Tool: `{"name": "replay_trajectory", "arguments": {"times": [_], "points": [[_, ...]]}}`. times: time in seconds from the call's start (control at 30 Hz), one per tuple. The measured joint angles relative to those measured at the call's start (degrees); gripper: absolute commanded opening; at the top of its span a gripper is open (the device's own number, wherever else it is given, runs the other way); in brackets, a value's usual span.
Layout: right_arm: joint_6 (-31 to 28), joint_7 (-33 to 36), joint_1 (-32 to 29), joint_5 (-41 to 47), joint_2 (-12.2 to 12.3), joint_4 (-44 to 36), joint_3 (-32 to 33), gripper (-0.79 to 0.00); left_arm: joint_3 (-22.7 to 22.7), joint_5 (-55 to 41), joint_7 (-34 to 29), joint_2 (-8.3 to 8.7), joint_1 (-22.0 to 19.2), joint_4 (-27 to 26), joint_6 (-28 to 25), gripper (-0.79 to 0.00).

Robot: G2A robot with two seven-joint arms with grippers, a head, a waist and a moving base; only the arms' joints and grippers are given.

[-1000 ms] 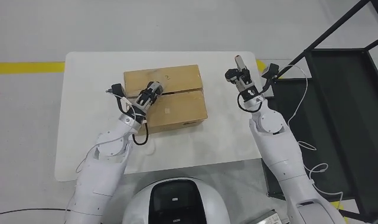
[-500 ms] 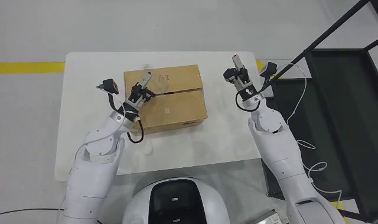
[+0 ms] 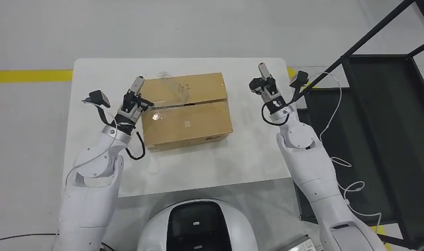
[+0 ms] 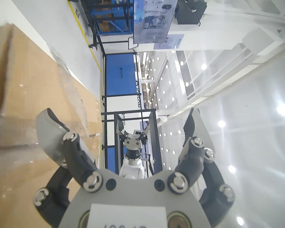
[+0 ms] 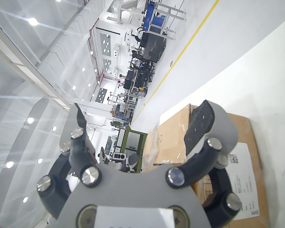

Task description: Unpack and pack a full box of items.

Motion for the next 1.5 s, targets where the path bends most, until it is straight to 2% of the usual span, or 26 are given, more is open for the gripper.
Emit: {"name": "replay_trajectory", "arguments": {"times": [0.4,0.57,0.83,1.5], "points": [[0.2,0.1,0.5,-0.8,-0.3,0.7,-0.4,0.0,2.2,3.2,2.2,-0.1,-3.9,5.5,0.8,0.0],[0.1,0.1,0.5,-1.1,-0.4,0.7,-0.2,0.0,3.8,3.5,0.9,-0.19,-5.4,7.3,2.2,0.0],[0.1,0.3,0.6,-1.2,-0.5,0.9,-0.1,0.0,5.3,3.1,-1.8,-0.18,-6.1,7.3,1.5,0.0],[-0.3,1.2,1.0,-1.0,-0.8,1.5,0.1,0.0,12.9,2.6,-6.3,-1.22,-13.0,13.3,0.5,0.0]]}}
